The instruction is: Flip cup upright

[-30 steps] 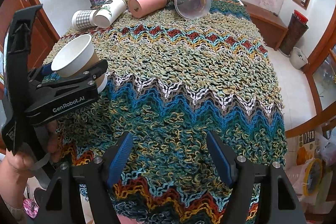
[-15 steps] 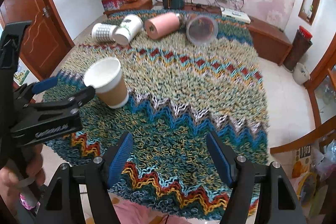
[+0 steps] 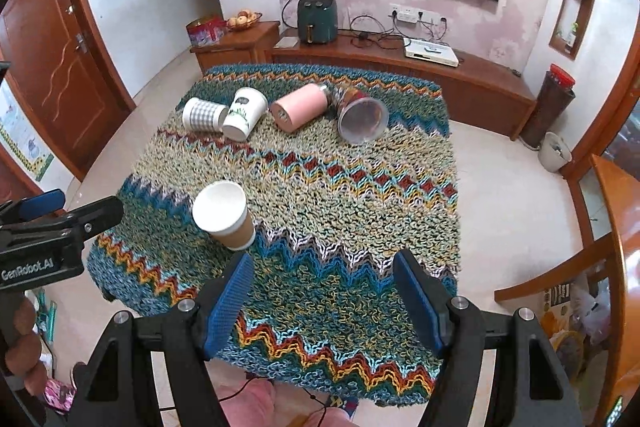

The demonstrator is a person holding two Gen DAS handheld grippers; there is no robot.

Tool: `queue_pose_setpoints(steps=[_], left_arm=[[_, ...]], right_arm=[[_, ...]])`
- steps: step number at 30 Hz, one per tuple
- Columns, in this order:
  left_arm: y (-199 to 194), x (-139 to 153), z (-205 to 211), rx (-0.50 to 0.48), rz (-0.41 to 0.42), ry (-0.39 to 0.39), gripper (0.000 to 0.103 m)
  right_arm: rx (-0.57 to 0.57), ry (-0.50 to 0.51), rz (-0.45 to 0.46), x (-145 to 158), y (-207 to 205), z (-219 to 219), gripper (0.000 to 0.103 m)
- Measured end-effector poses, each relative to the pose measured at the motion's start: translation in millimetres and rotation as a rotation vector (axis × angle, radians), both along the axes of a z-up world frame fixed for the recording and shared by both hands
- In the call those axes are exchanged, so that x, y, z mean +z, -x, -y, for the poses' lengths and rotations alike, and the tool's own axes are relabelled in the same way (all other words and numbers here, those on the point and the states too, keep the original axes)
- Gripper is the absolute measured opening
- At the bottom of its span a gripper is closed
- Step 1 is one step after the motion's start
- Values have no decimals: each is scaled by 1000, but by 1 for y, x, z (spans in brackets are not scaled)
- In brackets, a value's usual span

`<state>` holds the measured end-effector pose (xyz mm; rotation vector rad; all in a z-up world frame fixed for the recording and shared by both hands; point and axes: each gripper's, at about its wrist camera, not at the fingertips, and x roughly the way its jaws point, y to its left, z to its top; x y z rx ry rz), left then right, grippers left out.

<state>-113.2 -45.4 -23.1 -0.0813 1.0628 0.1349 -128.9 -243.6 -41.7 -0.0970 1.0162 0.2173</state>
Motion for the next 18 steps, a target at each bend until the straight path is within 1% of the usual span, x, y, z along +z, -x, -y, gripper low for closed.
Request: queue_pose_setpoints(steps=[2,4,6,10,18], left_arm=[[-1,11,0,-10,-7,10,102],[0,21,1,-22,1,-5,102],[2,32,3,-32,19,-39,103],[4,47,5,-68,48,-57,103],[-5,49,1,-120,26,-12,103]], right_arm=[[-16,5,11,12,1,-2,74],[-37,6,19,22,3,-5,79],[-61,0,27,29,5,-7,79],[-92,-4,25,40,7,-14,79],[-174,2,12,51,7,-17,80]])
